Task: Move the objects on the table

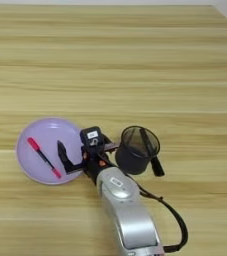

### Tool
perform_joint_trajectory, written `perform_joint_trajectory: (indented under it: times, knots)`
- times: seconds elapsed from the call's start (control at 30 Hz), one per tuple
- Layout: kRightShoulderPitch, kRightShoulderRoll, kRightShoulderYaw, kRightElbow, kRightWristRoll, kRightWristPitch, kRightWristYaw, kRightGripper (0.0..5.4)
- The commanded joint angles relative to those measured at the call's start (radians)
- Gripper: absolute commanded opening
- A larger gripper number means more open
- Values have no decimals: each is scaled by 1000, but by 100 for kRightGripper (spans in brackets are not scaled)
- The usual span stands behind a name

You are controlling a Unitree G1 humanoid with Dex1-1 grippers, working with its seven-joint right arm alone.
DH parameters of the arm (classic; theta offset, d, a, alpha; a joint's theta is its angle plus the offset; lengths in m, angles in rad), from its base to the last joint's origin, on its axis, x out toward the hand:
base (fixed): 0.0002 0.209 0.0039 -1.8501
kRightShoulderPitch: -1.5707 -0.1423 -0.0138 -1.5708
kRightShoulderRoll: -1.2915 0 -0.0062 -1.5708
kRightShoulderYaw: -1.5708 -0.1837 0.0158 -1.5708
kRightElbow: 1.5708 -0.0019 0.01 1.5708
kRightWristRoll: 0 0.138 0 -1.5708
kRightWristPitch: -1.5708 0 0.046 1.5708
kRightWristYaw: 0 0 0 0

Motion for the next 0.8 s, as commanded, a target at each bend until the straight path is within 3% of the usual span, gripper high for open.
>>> perform_joint_trajectory:
  times: [0.03,0.8]
  knots:
    - [-51,7,-1,-33,5,-43,-8,538]
    - [-50,28,39,-13,-16,-47,-28,538]
